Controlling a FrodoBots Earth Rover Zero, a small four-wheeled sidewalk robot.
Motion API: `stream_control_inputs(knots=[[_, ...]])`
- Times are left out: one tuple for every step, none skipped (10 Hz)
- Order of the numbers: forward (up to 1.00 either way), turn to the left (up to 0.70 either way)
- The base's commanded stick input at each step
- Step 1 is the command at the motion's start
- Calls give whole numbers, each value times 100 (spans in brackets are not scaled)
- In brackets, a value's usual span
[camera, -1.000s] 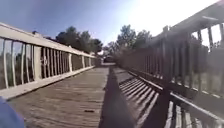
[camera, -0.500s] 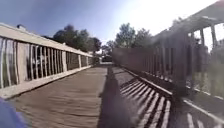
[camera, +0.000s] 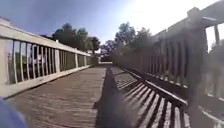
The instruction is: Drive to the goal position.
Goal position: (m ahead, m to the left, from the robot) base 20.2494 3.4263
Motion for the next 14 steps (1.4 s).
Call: stream_control_inputs(knots=[[70,0],[70,0],[70,0],[70,0],[70,0],[70,0],[70,0],[70,0],[70,20],[70,35],[70,35],[70,0],[70,0],[70,0]])
